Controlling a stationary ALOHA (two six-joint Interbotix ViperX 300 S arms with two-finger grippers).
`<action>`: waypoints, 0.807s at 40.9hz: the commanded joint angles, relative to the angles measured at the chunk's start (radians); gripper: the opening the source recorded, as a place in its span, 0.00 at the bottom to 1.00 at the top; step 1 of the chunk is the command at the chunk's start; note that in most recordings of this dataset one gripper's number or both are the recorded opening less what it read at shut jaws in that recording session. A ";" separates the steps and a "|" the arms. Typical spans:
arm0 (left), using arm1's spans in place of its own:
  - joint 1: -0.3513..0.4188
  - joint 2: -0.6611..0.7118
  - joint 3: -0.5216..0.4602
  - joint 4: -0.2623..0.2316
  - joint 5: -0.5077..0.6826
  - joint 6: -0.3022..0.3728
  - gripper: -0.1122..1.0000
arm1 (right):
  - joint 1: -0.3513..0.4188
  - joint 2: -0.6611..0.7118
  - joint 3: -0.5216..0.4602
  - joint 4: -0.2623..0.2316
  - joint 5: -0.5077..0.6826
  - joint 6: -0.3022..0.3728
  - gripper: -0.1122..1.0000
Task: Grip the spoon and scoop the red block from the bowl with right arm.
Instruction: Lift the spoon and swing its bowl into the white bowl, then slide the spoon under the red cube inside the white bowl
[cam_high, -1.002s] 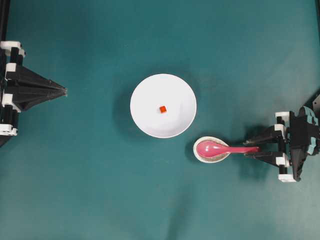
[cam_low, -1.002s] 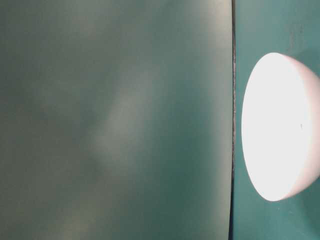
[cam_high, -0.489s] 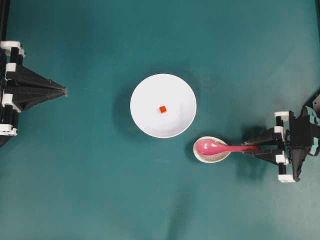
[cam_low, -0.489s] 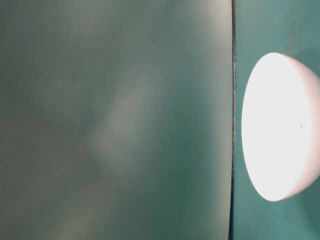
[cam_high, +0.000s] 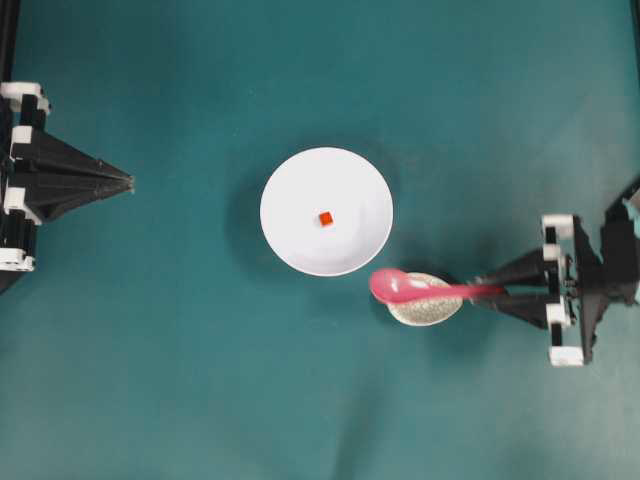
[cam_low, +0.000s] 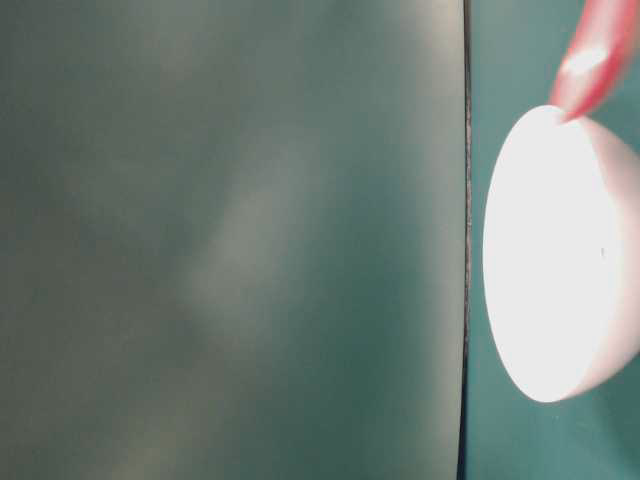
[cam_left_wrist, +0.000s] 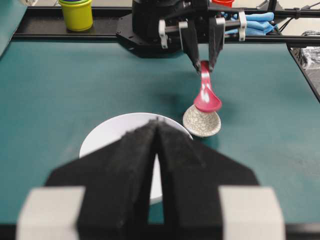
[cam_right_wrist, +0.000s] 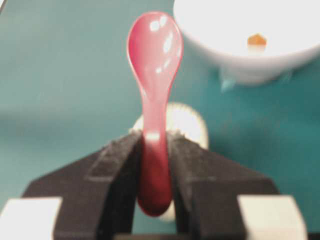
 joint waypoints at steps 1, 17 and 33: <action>0.000 0.008 -0.028 0.000 -0.006 0.000 0.10 | -0.083 -0.101 -0.052 0.000 0.077 -0.049 0.32; 0.000 0.017 -0.028 0.000 -0.011 -0.014 0.10 | -0.699 -0.238 -0.436 -0.034 1.247 -0.187 0.32; 0.000 0.044 -0.028 0.000 -0.025 -0.014 0.10 | -0.772 -0.021 -0.640 -0.147 1.514 -0.179 0.32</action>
